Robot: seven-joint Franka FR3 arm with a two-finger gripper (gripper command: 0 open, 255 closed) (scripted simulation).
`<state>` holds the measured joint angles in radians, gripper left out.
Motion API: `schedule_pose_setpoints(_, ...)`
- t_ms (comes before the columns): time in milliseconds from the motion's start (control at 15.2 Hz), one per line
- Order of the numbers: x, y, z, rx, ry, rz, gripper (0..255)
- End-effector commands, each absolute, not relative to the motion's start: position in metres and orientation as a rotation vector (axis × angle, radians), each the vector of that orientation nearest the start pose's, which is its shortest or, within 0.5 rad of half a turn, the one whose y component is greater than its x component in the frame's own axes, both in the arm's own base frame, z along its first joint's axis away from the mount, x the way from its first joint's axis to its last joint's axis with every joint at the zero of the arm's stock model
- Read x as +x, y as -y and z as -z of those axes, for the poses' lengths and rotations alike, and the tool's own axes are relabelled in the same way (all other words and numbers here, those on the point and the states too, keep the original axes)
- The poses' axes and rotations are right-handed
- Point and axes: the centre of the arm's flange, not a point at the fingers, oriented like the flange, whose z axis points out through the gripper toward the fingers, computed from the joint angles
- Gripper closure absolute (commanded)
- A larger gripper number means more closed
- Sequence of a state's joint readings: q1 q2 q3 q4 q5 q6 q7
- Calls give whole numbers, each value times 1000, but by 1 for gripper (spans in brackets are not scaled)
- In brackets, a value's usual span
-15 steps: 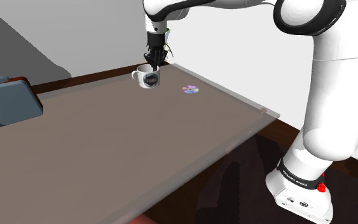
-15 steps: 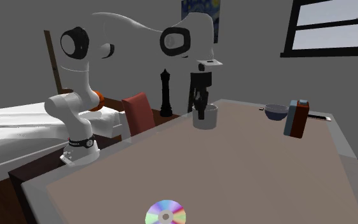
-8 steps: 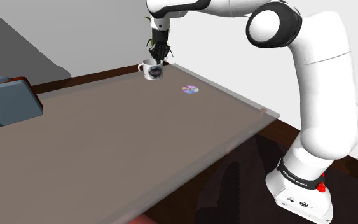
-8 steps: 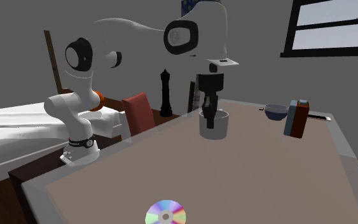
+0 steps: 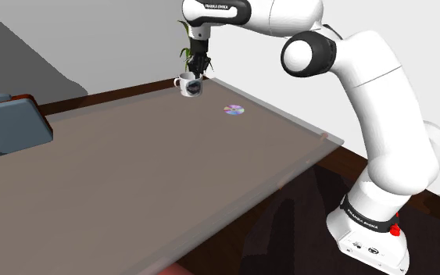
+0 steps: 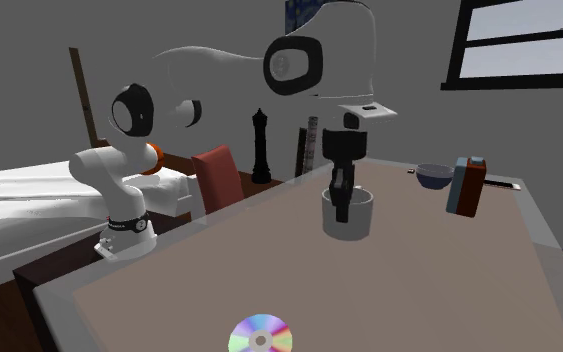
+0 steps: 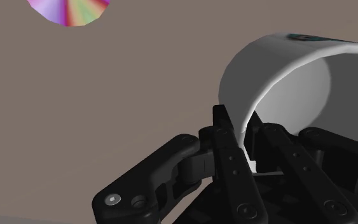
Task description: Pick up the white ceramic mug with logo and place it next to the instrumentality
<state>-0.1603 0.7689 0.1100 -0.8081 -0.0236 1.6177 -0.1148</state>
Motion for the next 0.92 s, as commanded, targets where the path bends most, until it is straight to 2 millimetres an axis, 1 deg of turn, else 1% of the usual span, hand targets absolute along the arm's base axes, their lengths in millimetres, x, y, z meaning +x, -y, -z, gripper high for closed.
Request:
schedule_pose_setpoints(0,750,76,-470,-3092,51,76,255)
schedule_pose_setpoints(858,750,76,-401,-3092,51,76,255)
